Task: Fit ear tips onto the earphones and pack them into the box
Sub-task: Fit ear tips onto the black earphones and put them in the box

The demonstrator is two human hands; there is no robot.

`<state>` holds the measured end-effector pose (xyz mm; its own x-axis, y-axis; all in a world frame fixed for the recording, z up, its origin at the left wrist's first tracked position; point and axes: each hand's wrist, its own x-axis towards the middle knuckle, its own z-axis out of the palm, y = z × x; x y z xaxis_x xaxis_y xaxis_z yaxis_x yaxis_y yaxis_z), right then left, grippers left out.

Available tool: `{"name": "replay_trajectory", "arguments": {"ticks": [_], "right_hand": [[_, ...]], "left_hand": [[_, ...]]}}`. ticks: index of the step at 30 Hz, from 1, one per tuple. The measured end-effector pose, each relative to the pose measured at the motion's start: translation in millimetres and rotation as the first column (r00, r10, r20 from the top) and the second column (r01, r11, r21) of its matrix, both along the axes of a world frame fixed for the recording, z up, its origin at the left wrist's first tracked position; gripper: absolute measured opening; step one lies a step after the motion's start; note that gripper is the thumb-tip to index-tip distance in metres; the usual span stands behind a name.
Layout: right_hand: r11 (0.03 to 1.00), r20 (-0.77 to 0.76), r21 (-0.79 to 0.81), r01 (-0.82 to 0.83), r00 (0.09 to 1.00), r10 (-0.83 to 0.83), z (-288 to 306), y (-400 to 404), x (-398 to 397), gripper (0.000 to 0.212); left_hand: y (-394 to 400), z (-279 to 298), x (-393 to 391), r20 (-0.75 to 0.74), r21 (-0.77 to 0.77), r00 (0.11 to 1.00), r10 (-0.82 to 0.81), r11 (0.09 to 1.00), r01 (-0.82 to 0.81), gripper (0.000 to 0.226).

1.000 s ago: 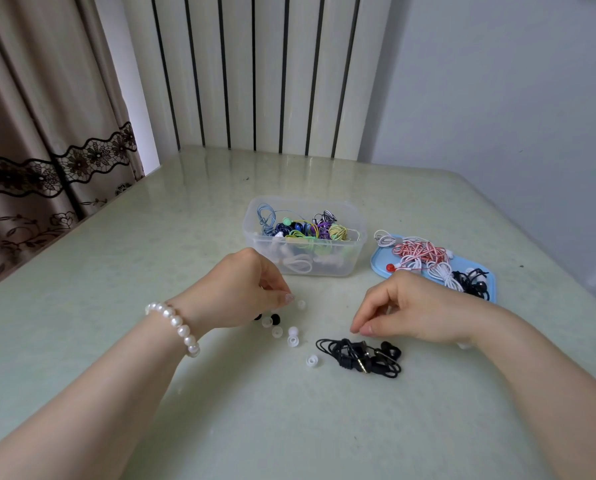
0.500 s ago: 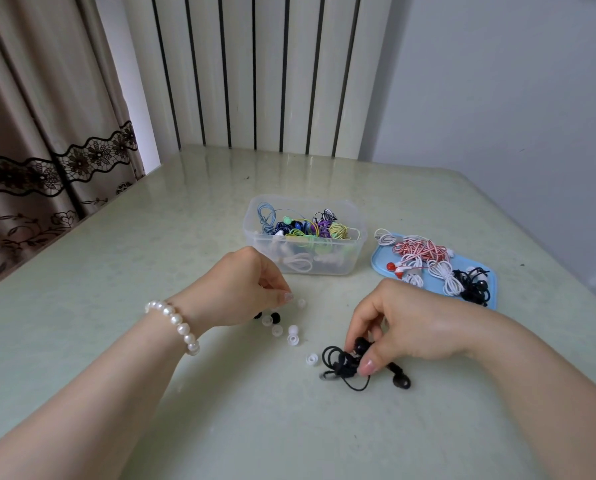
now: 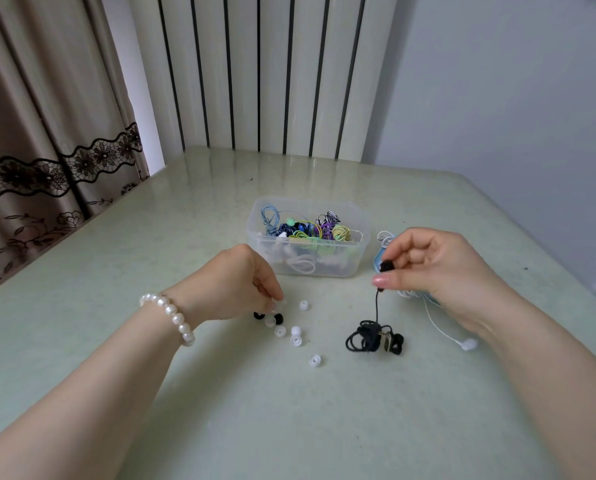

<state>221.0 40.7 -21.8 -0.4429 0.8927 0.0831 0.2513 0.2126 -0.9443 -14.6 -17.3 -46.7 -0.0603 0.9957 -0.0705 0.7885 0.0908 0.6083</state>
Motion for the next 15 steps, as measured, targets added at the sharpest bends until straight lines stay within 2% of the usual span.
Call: {"name": "replay_trajectory", "arguments": {"ticks": [3, 5, 9, 15], "right_hand": [[0.999, -0.196, -0.046, 0.017, 0.980, -0.026, -5, -1, -6, 0.027], [0.998, -0.245, -0.067, 0.010, 0.969, -0.026, -9, -2, -11, 0.026], [0.999, -0.220, -0.041, 0.000, 0.975, -0.009, -17, -4, -18, 0.015], [0.999, -0.141, -0.032, -0.022, 0.990, 0.017, -24, -3, -20, 0.021]], "left_hand": [[-2, 0, 2, -0.031, -0.044, 0.999, -0.016, 0.999, 0.015, 0.025], [-2, -3, 5, -0.034, -0.047, 0.999, -0.025, 0.999, 0.023, 0.016], [-2, -7, 12, -0.105, -0.010, 0.994, -0.025, 1.000, 0.024, 0.009], [-5, -5, 17, -0.242, 0.058, 0.970, -0.017, 0.998, 0.033, 0.010]]}}
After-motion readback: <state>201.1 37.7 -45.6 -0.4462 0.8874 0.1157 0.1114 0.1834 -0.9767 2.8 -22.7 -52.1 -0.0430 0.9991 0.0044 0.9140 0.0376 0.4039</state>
